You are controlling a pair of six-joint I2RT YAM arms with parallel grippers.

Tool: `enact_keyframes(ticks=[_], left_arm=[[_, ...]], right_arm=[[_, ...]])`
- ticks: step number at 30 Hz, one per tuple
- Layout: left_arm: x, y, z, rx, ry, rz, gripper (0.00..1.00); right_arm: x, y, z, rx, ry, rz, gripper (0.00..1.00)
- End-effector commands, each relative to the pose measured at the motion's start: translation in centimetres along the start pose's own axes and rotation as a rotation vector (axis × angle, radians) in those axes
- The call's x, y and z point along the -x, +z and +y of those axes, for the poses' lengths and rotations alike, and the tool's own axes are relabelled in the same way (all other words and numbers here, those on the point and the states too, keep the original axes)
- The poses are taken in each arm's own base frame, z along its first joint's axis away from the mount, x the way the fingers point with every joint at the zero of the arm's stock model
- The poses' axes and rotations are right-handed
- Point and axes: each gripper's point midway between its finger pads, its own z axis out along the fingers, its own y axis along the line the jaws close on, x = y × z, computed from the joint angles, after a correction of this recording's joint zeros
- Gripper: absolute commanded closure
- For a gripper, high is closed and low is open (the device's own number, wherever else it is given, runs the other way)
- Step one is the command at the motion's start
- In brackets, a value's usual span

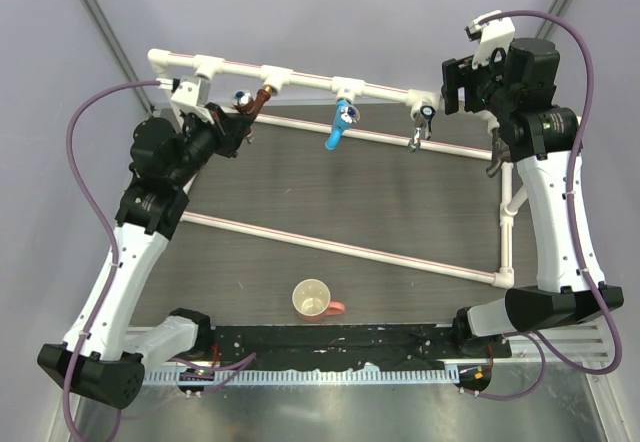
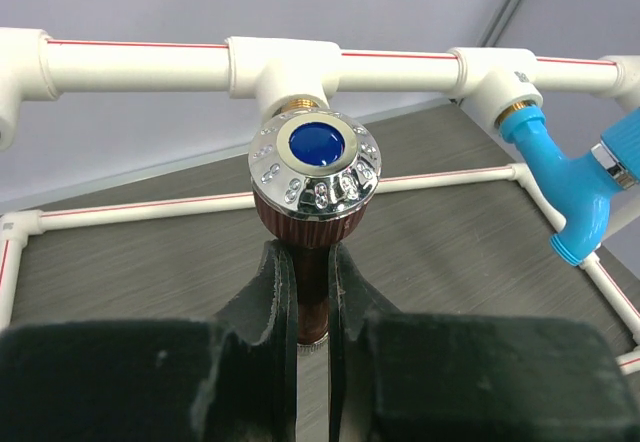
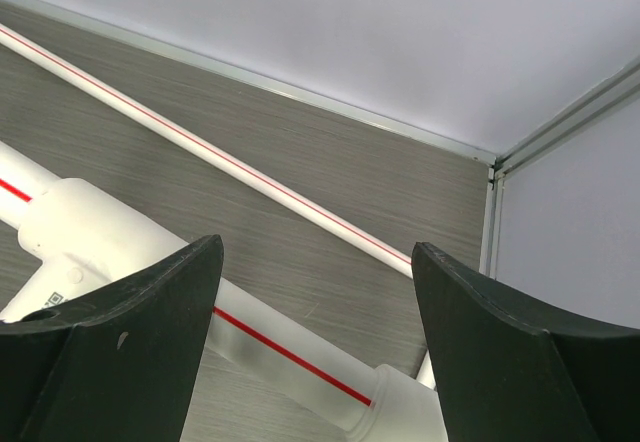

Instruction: Install the water faucets

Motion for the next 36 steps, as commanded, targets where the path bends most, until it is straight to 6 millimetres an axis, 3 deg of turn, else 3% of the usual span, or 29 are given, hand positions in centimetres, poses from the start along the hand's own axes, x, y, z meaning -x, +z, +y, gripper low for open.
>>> enact_keyframes(ticks=[1,11,36], left_arm=[[2.7,0.3,0.4,0.035,-0.027,-0.109,1.00],[0.7,1.2,0.5,0.021,-0.047,-0.068,1.00],[3.0,1.1,-1.7,-0.049,-0.039,-0.128,1.00]], right_arm=[[-2.4,-0.2,4.0,0.153,0.011,0.083,0.17],[-2.7,0.2,3.9,0.149,0.009,0.091,0.17],[-2.9,0.4,4.3,0.163,0.003,0.090,0.17]])
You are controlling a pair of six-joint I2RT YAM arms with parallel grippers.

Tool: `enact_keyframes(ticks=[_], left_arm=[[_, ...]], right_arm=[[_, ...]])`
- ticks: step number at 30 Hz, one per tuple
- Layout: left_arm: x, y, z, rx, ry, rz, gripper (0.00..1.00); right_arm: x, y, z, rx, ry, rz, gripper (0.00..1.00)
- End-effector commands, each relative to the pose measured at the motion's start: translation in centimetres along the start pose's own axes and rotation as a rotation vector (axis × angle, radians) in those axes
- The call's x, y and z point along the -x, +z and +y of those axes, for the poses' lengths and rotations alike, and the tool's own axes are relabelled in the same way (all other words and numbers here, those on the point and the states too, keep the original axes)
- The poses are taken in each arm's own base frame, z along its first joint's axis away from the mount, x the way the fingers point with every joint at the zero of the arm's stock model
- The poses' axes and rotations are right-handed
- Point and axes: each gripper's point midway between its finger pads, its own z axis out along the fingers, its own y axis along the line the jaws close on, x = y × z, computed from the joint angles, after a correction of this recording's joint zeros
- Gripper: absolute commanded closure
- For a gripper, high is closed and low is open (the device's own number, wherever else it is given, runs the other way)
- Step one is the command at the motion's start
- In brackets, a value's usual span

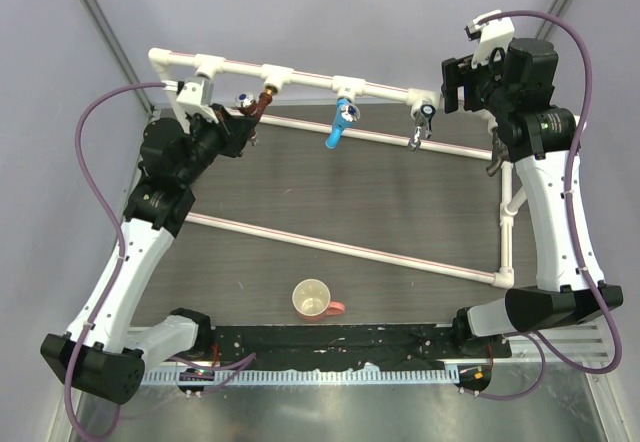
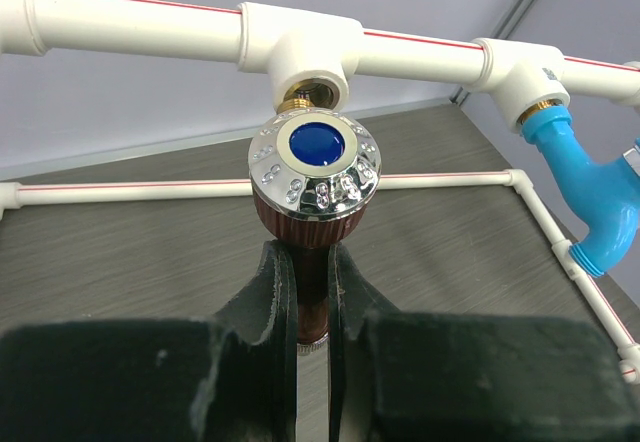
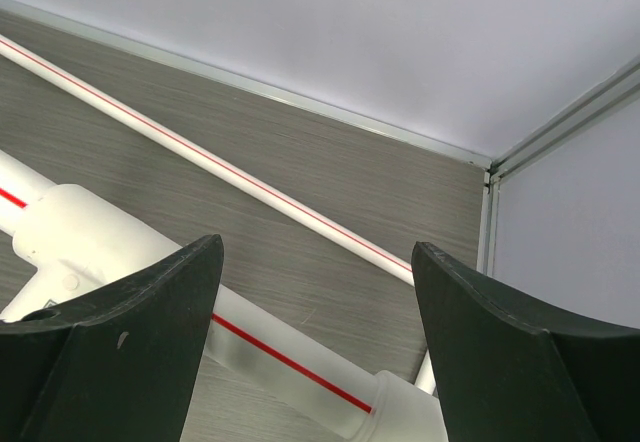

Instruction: Install the water faucets

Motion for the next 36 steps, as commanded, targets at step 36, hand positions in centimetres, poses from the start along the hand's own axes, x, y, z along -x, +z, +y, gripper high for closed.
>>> enact_keyframes(ticks=[36], left_arm=[[4.3,-0.5,-1.5,0.001,0.085,-0.114,1.00]], right_arm=[[-3.2,0.5,4.4,0.170,0.009,0.112,0.17]])
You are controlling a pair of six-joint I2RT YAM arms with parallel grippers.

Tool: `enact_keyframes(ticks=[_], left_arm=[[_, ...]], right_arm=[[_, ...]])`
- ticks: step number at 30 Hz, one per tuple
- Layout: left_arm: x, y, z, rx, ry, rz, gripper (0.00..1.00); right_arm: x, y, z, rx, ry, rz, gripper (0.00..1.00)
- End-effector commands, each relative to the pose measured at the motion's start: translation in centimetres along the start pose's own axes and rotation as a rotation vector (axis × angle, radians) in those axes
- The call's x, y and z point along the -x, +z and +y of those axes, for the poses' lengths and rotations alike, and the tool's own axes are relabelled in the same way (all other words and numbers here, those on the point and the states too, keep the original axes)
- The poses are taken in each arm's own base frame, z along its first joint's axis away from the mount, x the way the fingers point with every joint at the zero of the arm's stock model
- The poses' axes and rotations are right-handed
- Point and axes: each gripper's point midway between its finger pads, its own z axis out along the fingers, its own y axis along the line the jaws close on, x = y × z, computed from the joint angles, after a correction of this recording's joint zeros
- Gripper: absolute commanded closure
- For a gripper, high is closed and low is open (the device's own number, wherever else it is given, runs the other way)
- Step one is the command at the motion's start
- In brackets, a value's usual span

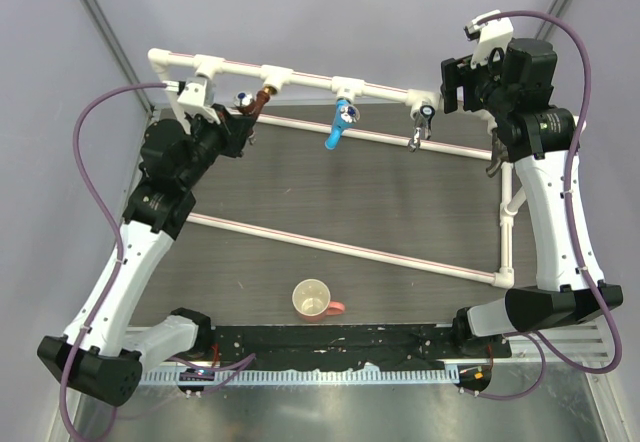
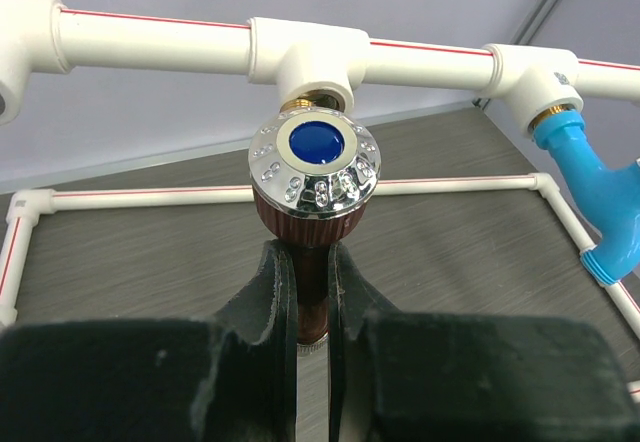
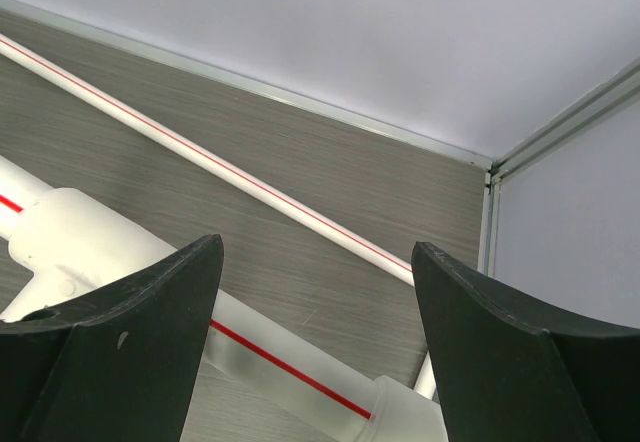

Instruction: Install the water faucets

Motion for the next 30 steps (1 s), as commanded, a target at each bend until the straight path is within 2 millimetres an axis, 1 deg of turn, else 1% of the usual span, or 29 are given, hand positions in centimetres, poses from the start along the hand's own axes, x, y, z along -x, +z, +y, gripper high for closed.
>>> enact_keyframes(ticks=[1,6,8,11,14,16,17,19,22,26,30], left_arm=[[3.9,0.0,-1.7,-0.049,0.027,-0.101,1.00],[4.4,0.0,-3.7,-0.092,0.045,-0.110,1.00],[4.4,0.0,-3.7,-0.079,0.052,-0.112,1.00],[4.2,0.1,-3.4,-0.050,0.057,-0.102,1.00],[3.9,0.3,-2.6,-0.002,0.055,-0.094,1.00],[4.0,0.1,-1.5,0.062,0.038,-0.103,1.00],[4.2,-0.2,-1.4,0.073,0.033,-0.111,1.00],[4.0,-0.5,-1.0,0.100,0.021,-0.114,1.00],[3.9,-1.1,-1.0,0.107,0.015,-0.110,1.00],[2.7,-1.4,-0.8,0.130,-0.005,-0.063,1.00],[2.5,-1.9,-0.6,0.146,-0.009,-0.063,1.00]], right_arm=[[-3.3,0.5,4.4,0.169,0.010,0.116,0.17],[-3.3,0.6,4.2,0.163,0.010,0.117,0.17],[-3.2,0.6,4.3,0.165,0.009,0.114,0.17],[-3.2,0.6,4.3,0.164,0.010,0.115,0.17],[-3.3,0.6,4.2,0.163,0.010,0.116,0.17],[-3.3,0.6,4.2,0.161,0.010,0.116,0.17],[-3.3,0.6,4.2,0.158,0.009,0.117,0.17],[-3.3,0.6,4.1,0.157,0.009,0.117,0.17],[-3.3,0.6,4.1,0.155,0.011,0.118,0.17],[-3.3,0.6,4.1,0.152,0.010,0.118,0.17],[-3.2,0.6,4.1,0.153,0.013,0.115,0.17]])
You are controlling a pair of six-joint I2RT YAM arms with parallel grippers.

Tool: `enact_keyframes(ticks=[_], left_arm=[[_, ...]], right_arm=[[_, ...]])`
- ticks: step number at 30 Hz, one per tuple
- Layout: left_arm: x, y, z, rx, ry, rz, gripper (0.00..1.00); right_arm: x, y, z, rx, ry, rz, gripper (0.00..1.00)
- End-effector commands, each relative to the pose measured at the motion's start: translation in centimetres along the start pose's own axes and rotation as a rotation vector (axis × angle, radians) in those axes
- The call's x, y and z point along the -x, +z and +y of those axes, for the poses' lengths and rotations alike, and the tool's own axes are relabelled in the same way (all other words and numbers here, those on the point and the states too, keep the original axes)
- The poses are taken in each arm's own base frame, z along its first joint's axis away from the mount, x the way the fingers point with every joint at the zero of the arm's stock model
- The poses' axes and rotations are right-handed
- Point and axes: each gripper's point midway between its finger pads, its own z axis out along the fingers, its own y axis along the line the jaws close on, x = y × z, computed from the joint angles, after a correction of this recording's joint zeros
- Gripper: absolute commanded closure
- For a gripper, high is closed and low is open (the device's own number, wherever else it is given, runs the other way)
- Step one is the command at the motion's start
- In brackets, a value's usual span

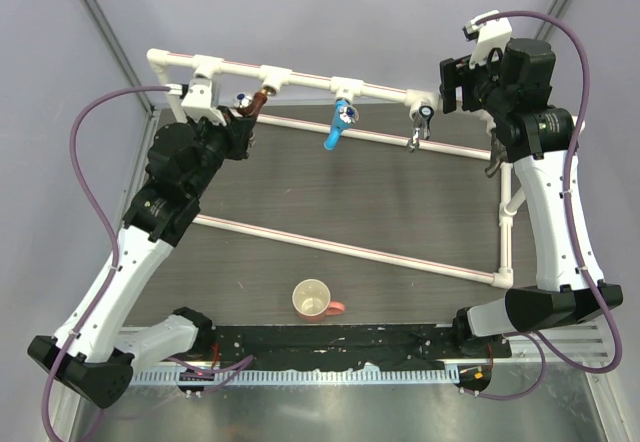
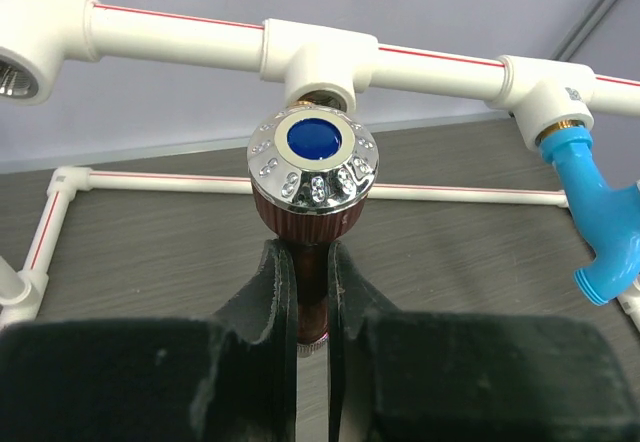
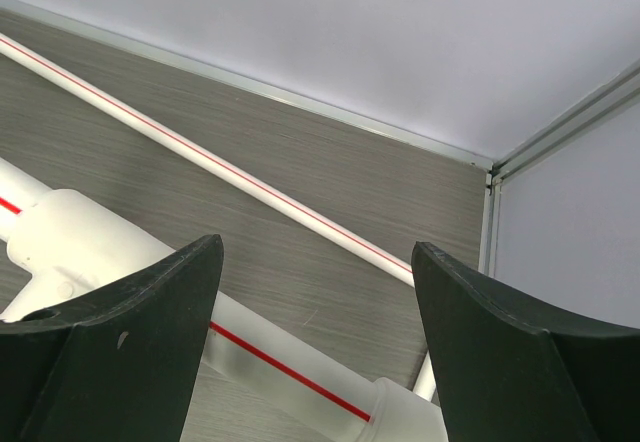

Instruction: Install the water faucets

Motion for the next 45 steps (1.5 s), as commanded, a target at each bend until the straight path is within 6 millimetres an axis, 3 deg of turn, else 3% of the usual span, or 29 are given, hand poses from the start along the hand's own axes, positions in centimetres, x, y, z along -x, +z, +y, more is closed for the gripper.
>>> enact_keyframes(ticks=[1,13,22,45], left_arm=[[1.9,-1.1,0.4,0.037,-0.021,-0.059,1.00],[2.6,0.4,-0.8,-0.018,-0.015,-0.061,1.00],[3.7,0.2,-1.7,-0.052,-0.023,-0.088,1.00],[3.9,1.2,-1.8,-0.045,-0.036,-0.109,1.00]], right_arm=[[-3.3,0.5,3.9,0.153,0.015,0.115,0.17],[-3.0,0.2,3.9,0.148,0.014,0.104,0.17],[-3.1,0.3,3.9,0.149,0.014,0.105,0.17],[-3.2,0.4,3.9,0.150,0.016,0.110,0.17]])
